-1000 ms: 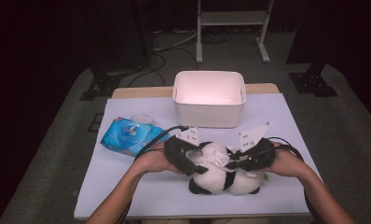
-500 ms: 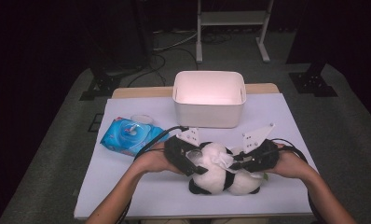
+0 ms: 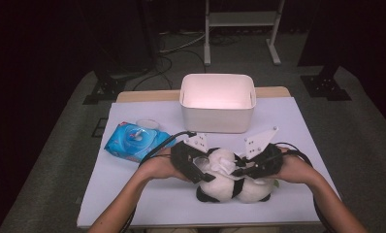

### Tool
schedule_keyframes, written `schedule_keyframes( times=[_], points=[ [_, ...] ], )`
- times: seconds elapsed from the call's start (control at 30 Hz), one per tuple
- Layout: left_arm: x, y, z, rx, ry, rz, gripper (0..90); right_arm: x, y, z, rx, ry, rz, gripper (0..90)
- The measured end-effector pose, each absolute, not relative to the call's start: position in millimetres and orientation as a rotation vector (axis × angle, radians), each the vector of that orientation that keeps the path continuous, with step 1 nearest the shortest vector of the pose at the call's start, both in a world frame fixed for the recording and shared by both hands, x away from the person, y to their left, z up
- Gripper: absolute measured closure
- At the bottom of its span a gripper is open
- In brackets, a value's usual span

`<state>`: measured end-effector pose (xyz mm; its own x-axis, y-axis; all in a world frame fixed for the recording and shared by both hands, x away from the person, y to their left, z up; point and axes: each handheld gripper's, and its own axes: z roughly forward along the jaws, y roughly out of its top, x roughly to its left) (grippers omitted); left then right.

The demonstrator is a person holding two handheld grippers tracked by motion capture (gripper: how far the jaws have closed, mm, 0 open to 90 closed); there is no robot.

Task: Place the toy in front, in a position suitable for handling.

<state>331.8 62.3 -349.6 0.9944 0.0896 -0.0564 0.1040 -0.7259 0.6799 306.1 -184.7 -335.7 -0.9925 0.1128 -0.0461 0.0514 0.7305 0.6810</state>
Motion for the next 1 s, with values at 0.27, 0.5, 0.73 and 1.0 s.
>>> schedule_keyframes(
  times=[0.27,0.5,0.73,1.0],
  points=[
    [331,63,-349,2.389,0.13,-0.032,25.7,312,-218,-341,0.286,2.829,1.083,76.2],
    [332,62,-349,2.395,0.136,-0.04,25.6,322,-247,-344,0.403,2.797,1.097,76.2],
    [331,65,-344,2.401,0.151,-0.075,19.0,318,-234,-353,0.386,2.815,1.104,76.8],
    [328,53,-331,2.407,0.132,-0.075,12.4,303,-229,-352,0.335,2.807,1.091,77.2]
  ],
)
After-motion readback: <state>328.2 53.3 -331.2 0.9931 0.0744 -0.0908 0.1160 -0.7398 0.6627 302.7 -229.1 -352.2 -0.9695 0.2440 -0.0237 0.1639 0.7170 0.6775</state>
